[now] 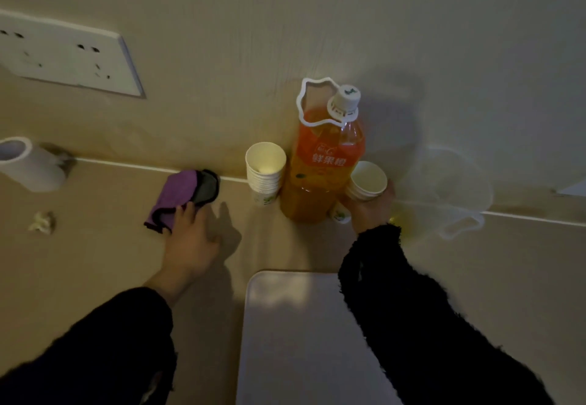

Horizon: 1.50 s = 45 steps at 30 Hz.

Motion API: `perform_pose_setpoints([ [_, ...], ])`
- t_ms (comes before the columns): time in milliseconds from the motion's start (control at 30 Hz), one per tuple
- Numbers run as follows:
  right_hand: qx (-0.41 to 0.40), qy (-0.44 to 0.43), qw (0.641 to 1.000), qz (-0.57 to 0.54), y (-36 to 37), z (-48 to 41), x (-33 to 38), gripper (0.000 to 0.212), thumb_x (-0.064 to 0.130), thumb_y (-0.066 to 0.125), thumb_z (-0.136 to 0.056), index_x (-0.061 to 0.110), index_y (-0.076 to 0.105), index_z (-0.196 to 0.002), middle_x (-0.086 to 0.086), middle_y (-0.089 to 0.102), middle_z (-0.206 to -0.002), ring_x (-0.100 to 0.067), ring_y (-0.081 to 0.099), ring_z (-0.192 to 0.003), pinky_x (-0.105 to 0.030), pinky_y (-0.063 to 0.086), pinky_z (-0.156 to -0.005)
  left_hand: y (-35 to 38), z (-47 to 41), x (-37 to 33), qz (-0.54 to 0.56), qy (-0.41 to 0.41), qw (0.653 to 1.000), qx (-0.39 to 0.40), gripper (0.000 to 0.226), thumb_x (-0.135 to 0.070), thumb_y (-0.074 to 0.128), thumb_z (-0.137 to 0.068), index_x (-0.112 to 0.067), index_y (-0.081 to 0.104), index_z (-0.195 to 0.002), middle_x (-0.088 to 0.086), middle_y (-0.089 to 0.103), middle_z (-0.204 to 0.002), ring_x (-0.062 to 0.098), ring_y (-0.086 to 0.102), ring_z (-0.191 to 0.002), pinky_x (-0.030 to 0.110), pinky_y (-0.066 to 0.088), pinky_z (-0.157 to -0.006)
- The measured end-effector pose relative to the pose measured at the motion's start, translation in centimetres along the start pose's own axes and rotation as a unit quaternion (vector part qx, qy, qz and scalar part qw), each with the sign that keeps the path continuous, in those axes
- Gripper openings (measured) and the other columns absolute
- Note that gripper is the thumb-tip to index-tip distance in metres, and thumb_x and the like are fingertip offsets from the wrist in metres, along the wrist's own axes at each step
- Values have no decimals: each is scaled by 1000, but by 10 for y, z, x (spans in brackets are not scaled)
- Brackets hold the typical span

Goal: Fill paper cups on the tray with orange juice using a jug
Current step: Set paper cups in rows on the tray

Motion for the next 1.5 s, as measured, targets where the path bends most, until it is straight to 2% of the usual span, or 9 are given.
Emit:
perform_pose_setpoints([
  [167, 43, -59, 997, -1, 0, 3, 11, 54, 4, 83, -61, 7, 59, -109, -13, 67, -107, -29, 65, -99, -47, 53, -89, 6, 33, -27, 29, 27, 999, -10, 72, -23, 63, -84, -8, 29, -146, 17, 28, -150, 33, 19, -142, 46, 26, -110],
  [367, 43, -119, 991, 33, -28, 22, 27, 41, 3, 82, -66, 6, 63, -102, -1, 66, -95, 7, 60, -82, -9, 49, -75, 11, 65, -74, 119, 61, 991, 4, 70, -32, 60, -82, -11, 33, -144, 12, 40, -142, 29, 41, -128, 32, 35, -100],
  [500, 31, -91, 995, 8, -51, 50, 19, 51, 15, 84, -60, 13, 62, -106, -3, 69, -97, -11, 67, -88, -35, 57, -77, 17, 86, -127, 146, 122, 982, 7, 79, -34, 71, -81, -17, 30, -146, 1, 36, -149, 17, 35, -135, 15, 25, -99],
  [633, 77, -89, 993, -14, -68, 100, 34, 67, 0, 83, -58, 34, 51, -107, 14, 64, -99, 2, 63, -89, -14, 51, -75, 20, 114, -175, 251, 165, 954, 25, 101, -37, 82, -68, -21, 22, -148, -7, 30, -149, 7, 29, -137, 0, 19, -96],
  [833, 155, -48, 986, 29, -59, 154, 31, 77, 50, 78, -50, 25, 52, -119, 7, 64, -109, -8, 64, -102, -38, 55, -85, -8, 165, -213, 416, 204, 886, -26, 52, -42, 73, -70, -52, 46, -113, -30, 59, -109, -18, 52, -104, 2, 39, -82],
  [1033, 290, -37, 956, -11, -57, 173, 48, 71, 47, 82, -53, 25, 55, -114, 6, 65, -112, -8, 62, -103, -31, 52, -91, -14, 182, -173, 417, 127, 898, -56, 68, -53, 77, -53, -49, 43, -111, -32, 60, -103, -8, 60, -92, 18, 51, -69],
  [1133, 301, -65, 951, 28, -57, 174, 70, 51, 28, 86, -65, 31, 55, -105, 8, 62, -108, -11, 60, -101, -22, 51, -84, -21, 187, -165, 416, 128, 898, -60, 72, -48, 86, -54, -45, 42, -112, -24, 62, -102, -8, 60, -91, 14, 50, -66],
  [1267, 300, -142, 936, 120, -52, 183, 91, 81, 30, 87, -63, 13, 49, -133, 1, 50, -122, -13, 51, -115, -22, 42, -94, -25, 190, -155, 394, 141, 905, -76, 72, -30, 87, -60, -46, 40, -112, -24, 56, -109, -11, 56, -99, 6, 45, -73],
  [1500, 261, -235, 919, 182, -49, 202, 102, 77, 28, 84, -65, 11, 50, -132, -5, 55, -125, -20, 50, -117, -13, 30, -89, -23, 201, -151, 397, 167, 901, -45, 68, -34, 81, -58, -43, 42, -113, -18, 57, -113, -7, 56, -101, 8, 44, -77],
])
Point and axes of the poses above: each hand's wrist, its own z-axis away from the middle knuckle, its own y-axis out of the palm, x = y × z, the point moved 8 cm from there along -z, towards the middle knuckle
